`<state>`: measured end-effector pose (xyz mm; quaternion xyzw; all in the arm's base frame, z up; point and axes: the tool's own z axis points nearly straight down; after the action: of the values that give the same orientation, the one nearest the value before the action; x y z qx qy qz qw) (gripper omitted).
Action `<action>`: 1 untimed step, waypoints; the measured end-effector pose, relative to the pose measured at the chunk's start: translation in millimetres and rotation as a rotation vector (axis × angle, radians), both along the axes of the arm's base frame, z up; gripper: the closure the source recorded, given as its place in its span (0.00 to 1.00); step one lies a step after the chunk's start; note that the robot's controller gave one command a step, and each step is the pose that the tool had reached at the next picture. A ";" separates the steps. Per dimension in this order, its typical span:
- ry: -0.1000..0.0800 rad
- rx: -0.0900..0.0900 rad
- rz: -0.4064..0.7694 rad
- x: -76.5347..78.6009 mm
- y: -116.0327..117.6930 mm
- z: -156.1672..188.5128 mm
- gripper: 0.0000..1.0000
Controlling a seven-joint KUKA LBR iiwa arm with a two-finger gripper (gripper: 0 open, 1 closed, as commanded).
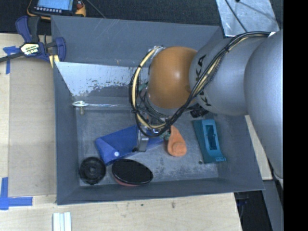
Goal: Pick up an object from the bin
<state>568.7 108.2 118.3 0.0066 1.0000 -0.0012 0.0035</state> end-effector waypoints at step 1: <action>-0.010 0.006 0.013 -37.1 -16.5 -29.1 0.00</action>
Offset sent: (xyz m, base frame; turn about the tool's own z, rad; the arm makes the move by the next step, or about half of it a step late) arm 0.0225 0.0150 -0.0483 -0.1048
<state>531.6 91.7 89.2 0.0001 1.0000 0.0019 0.0083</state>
